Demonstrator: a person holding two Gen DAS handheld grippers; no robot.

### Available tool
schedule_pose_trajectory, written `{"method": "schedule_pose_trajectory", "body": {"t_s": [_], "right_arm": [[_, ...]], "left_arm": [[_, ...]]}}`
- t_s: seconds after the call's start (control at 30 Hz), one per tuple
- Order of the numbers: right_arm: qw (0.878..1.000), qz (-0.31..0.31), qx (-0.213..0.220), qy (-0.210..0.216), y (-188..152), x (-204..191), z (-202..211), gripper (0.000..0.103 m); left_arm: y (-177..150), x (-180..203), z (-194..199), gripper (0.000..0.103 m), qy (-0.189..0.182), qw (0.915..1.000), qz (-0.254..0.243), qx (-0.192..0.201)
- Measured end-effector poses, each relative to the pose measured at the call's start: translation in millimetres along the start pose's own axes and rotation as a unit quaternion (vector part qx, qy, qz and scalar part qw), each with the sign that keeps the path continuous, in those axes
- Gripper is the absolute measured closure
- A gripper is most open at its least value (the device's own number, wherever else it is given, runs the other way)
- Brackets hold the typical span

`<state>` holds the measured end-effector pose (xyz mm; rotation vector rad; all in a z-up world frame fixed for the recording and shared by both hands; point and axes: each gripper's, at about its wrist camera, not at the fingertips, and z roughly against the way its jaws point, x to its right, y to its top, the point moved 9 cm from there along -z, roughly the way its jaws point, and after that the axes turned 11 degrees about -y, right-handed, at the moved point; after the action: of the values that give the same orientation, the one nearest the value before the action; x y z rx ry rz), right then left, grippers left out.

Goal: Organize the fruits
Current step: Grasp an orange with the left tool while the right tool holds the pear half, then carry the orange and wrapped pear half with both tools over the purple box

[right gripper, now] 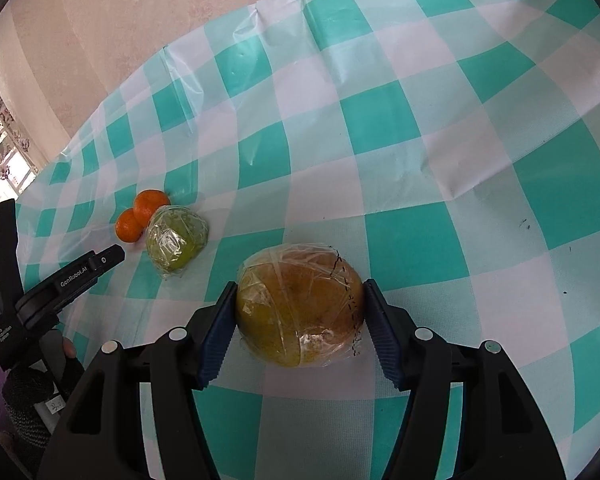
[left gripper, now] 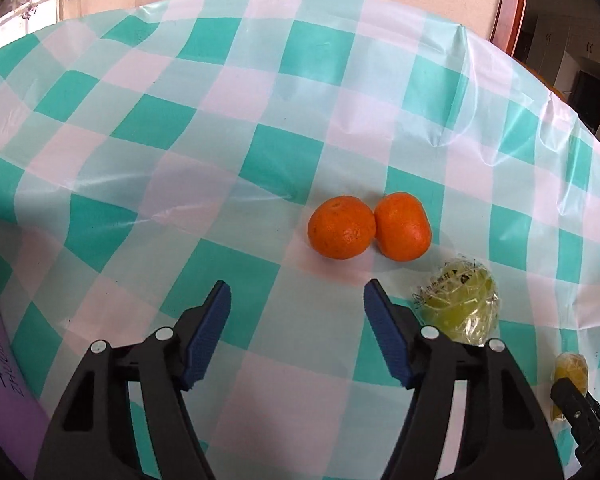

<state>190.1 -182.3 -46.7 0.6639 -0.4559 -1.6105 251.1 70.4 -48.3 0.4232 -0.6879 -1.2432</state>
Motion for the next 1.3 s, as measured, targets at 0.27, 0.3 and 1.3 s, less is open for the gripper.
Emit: {"method": "schedule_pose_trajectory", "body": {"t_s": [0.27,0.3,1.3], "right_arm": [[1.000,-0.003,0.000,0.004,0.2,0.9,-0.8,0.042],[1.000,-0.004,0.000,0.004,0.5,1.0,-0.7,0.042],[1.000,-0.018,0.002,0.018,0.8,3.2,-0.7,0.043]], "left_arm": [[32.4,4.2,-35.7,0.037,-0.017,0.9996,-0.012,-0.020],[34.2,5.1,-37.5,0.038,-0.016,0.9996,-0.015,-0.020],[-115.2,20.3,121.7,0.065,-0.160,0.9824,0.061,0.075]]}}
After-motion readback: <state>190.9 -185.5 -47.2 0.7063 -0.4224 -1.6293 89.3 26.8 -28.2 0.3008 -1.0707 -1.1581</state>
